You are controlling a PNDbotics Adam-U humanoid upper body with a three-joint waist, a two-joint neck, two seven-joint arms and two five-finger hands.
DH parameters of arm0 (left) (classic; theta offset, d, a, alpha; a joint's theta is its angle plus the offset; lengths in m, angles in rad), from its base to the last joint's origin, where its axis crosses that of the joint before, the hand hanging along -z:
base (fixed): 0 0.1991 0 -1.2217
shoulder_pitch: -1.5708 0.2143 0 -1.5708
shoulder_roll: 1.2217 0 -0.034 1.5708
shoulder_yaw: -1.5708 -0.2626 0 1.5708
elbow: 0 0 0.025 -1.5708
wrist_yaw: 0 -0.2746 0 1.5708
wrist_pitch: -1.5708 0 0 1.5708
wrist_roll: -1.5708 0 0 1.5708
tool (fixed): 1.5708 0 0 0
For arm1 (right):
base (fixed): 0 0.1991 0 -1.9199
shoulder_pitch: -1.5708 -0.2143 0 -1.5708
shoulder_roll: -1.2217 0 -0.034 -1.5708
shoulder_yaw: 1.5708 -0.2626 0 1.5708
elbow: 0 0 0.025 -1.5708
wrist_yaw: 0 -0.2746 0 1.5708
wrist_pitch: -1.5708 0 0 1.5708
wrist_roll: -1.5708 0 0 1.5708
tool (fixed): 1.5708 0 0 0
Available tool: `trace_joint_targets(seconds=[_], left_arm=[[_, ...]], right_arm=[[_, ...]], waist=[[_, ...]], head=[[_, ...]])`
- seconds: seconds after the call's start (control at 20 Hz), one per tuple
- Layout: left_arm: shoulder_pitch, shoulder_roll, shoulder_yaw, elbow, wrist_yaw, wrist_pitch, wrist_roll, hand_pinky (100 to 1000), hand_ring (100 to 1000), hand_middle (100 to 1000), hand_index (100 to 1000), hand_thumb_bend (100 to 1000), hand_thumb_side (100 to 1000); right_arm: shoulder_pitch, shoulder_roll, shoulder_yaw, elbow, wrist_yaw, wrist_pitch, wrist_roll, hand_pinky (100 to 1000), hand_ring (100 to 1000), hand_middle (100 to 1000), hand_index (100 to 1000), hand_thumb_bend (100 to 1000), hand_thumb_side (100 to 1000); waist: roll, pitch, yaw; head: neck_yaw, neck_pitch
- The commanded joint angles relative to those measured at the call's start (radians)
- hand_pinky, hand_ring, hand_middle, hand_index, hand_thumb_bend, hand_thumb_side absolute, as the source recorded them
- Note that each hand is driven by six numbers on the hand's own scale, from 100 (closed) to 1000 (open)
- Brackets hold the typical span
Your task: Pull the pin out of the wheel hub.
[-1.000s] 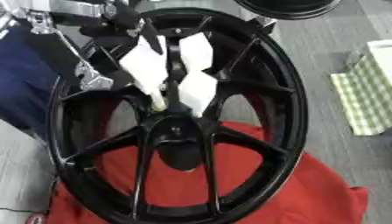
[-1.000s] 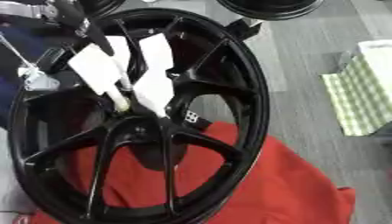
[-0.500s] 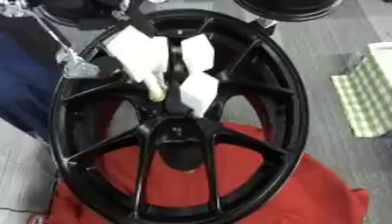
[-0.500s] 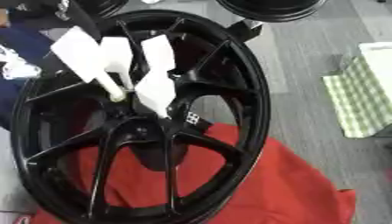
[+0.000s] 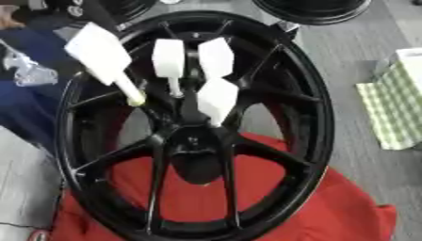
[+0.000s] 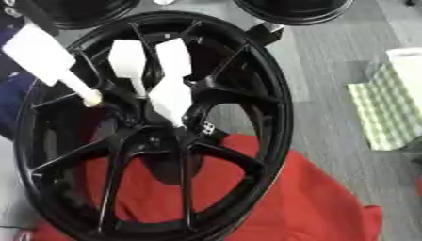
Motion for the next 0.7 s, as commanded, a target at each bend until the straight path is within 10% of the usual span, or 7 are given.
trace_joint_targets(seconds=[0.05,0.7], left_arm=[[0.036,0.065,0.084,0.025,0.026,0.004,0.037,100,100,155,376,100,279],[0.128,0.087,0.308,0.484,0.033,0.004,0.092,100,100,138,375,100,333]], right_arm=[[-0.005,-0.024,-0.014,-0.015,0.012,0.004,-0.001,432,578,513,716,447,667],[0.002,-0.027,-0.030,-0.015,0.013,0.008,-0.001,430,577,512,715,450,672]], waist=[[-0.004,-0.023,0.004],[-0.013,-0.020,0.025]], head=[[-0.008,-0.012],[-0.026,-0.018]])
